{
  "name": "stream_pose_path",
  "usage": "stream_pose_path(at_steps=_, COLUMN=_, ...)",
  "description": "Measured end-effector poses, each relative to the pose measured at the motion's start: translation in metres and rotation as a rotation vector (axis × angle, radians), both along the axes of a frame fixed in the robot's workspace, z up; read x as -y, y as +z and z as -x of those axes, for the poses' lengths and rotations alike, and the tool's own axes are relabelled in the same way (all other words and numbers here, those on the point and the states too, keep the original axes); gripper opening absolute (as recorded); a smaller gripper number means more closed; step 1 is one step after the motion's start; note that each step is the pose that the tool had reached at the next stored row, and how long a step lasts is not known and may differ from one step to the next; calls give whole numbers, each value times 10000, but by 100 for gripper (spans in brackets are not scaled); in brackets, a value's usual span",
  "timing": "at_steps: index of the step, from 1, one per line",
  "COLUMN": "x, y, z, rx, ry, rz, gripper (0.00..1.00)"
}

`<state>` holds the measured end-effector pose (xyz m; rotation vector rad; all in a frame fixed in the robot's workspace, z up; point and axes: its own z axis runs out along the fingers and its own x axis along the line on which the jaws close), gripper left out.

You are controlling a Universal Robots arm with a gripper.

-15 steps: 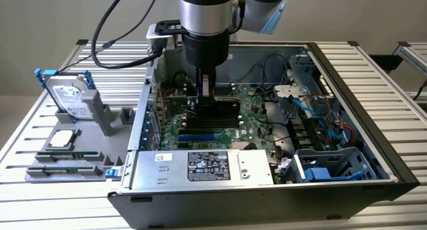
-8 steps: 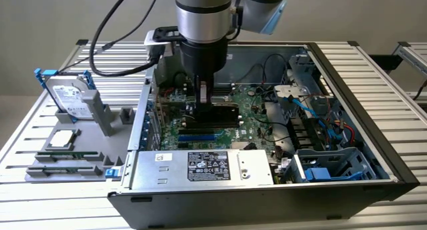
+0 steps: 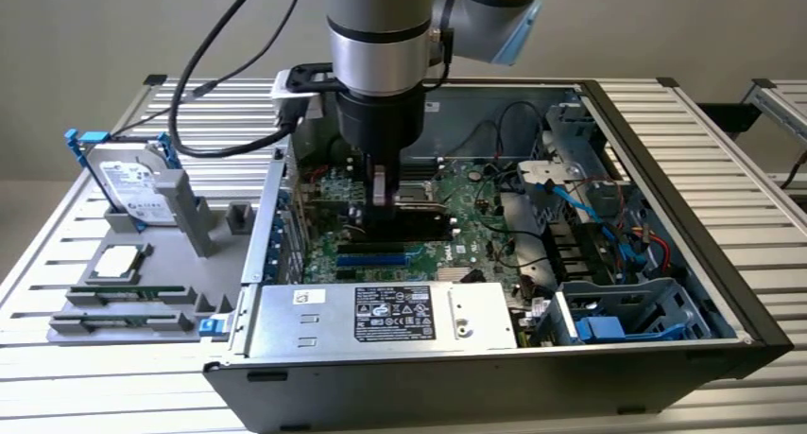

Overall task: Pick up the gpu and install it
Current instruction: 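Insert the gpu into the slot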

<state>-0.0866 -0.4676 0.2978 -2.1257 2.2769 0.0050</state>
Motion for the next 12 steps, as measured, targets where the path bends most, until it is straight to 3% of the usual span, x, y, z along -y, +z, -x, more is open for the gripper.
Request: stream_pose_path(at_steps=12, x=7, y=-145, z=26, rx=-4, ry=-233, rz=33, gripper=27)
